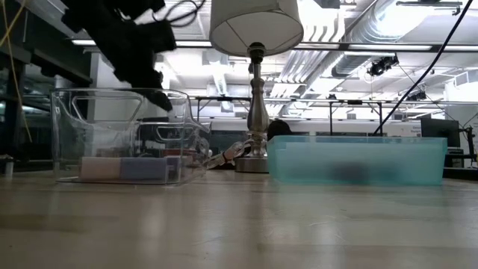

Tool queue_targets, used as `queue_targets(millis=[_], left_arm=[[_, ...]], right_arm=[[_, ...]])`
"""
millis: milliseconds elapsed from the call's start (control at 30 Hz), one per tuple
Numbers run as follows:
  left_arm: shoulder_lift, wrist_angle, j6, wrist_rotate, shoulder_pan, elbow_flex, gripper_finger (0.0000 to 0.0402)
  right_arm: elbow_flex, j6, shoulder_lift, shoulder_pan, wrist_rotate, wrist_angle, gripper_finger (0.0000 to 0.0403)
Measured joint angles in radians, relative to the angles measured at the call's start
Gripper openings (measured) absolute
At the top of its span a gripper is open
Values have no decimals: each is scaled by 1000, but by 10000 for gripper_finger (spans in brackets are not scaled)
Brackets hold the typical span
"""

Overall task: Pick & Place Office items
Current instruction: Put the green charger adapter into the transparent bin

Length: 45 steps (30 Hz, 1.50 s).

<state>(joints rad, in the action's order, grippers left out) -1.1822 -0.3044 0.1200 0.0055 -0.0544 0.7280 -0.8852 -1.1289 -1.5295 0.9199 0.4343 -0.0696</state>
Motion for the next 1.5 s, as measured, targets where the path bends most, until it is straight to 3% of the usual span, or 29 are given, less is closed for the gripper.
queue_targets(millis=[133,367,567,733,833,967,1067,1500], left_arm=[[69,-56,5,-20,34,0,173],[177,-169,45,-153,131,8,173],[208,-398,151,-228,235,115,173],[198,-585,332,-302,353,207,173],[197,-680,515,-333,419,216,173],[197,-785,774,-340,496,216,173],[198,-810,860,-341,553,216,173],[139,-671,888,-192,810,216,173]], right_arm=[[0,0,0,0,0,-1,298],[0,0,0,0,0,0,298],[0,0,0,0,0,0,298],[0,0,0,0,0,0,298],[0,0,0,0,0,0,298],[0,0,0,0,0,0,298],[0,0,0,0,0,0,298],[0,0,0,0,0,0,298]])
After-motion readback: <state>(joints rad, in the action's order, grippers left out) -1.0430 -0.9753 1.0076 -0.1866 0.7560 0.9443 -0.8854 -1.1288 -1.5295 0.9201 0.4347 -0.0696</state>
